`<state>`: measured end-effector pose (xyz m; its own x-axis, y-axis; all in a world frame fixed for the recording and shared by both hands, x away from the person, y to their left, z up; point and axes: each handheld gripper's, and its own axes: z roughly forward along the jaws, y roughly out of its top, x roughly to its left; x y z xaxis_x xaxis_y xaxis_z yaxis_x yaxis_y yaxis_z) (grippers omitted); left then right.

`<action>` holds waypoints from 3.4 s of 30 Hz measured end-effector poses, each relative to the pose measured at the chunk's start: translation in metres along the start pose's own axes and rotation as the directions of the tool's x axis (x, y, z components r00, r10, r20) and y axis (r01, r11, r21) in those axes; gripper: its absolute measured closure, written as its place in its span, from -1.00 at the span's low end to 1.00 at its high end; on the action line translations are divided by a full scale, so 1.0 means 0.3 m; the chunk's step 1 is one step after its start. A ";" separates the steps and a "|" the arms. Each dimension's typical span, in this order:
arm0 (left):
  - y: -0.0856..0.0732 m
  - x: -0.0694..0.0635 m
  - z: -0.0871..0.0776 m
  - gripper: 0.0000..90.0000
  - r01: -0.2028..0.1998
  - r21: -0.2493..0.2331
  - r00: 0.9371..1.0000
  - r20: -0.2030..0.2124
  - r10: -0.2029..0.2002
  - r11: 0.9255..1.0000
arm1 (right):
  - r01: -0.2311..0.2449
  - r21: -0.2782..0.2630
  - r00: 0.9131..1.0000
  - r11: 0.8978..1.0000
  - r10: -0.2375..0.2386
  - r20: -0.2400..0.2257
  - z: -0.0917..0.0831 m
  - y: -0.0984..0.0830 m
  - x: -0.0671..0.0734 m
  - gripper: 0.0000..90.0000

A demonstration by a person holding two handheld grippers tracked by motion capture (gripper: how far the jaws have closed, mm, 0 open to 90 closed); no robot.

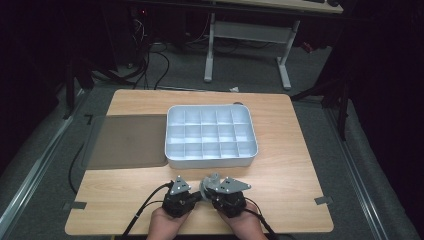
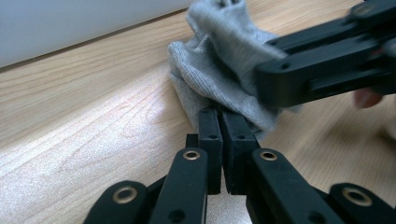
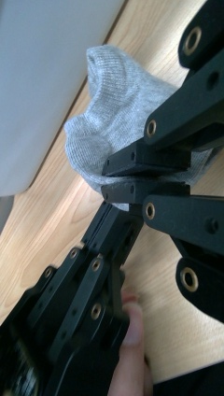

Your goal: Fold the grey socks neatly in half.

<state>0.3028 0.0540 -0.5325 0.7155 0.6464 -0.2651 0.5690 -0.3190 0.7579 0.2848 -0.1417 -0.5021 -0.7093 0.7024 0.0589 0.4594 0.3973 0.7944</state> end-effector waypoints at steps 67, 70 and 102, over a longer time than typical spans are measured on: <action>0.055 0.022 0.032 0.98 -0.051 -0.066 0.999 -0.006 0.051 0.996 | -0.042 0.003 0.999 0.999 0.041 0.025 -0.021 -0.039 -0.075 0.89; 0.054 0.023 0.034 0.98 -0.061 -0.067 0.998 -0.018 0.060 0.996 | -0.050 0.043 0.998 0.998 0.049 0.033 0.008 -0.059 -0.085 0.88; 0.024 -0.028 0.035 0.95 -0.148 -0.014 0.988 -0.054 0.147 0.989 | -0.069 0.006 0.998 0.998 0.069 0.006 -0.001 -0.078 -0.086 0.80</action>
<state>0.3050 0.0391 -0.5309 0.7685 0.6289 -0.1182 0.4513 -0.4017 0.7969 0.2922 -0.1692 -0.5220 -0.6729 0.7315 0.1097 0.5102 0.3517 0.7848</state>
